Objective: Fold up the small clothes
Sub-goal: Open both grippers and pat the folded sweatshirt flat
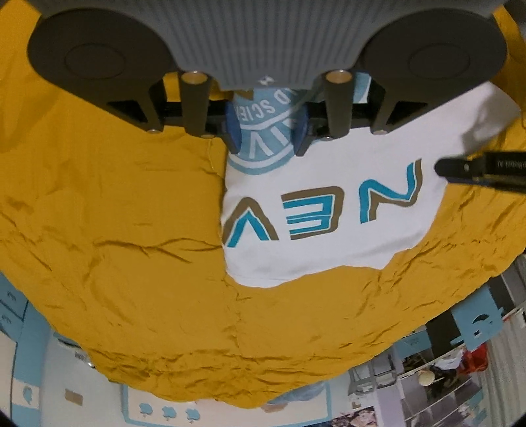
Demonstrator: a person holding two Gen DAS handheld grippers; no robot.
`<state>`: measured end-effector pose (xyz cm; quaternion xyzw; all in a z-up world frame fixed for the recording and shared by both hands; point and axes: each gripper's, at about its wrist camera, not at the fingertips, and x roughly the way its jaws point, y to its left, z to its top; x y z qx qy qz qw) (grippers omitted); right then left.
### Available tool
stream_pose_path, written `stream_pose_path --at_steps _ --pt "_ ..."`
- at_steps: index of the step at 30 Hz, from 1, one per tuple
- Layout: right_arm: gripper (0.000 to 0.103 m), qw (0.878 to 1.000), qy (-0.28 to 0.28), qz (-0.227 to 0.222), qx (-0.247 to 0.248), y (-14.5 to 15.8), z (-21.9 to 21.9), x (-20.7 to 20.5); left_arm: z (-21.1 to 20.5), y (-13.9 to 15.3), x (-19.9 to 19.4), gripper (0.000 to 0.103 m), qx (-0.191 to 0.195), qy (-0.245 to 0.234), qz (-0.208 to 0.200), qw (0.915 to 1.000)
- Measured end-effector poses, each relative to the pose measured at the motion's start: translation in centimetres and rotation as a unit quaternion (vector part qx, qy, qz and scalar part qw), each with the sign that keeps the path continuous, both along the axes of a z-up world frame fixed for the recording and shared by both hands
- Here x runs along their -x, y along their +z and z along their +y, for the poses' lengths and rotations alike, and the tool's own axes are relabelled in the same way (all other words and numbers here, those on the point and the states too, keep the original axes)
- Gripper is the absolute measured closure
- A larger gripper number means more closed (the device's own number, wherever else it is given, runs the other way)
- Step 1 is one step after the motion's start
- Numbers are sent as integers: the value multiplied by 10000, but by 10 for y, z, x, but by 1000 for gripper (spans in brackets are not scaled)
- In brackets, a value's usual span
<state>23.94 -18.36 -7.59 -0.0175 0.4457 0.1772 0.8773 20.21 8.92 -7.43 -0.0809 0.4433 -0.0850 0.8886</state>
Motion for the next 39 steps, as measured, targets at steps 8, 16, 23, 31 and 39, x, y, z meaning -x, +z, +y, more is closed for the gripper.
stream_pose_path --at_steps 8,16,23,31,39 --pt "73 9997 -3 -247 -33 27 -5 24 -1 25 33 69 -77 -59 -329 9994" --pt "73 9975 403 -529 -249 45 -2 73 -21 38 77 69 -93 -344 -654 9972" --pt "77 9987 331 -361 126 8 -6 88 -37 7 87 70 -584 -326 -306 9973" --pt "77 9991 301 -216 207 -25 -7 100 -33 -29 96 72 -702 -336 -67 9969" --pt "76 9996 248 -98 115 -13 -12 95 -35 -8 100 71 -741 -360 -316 9961"
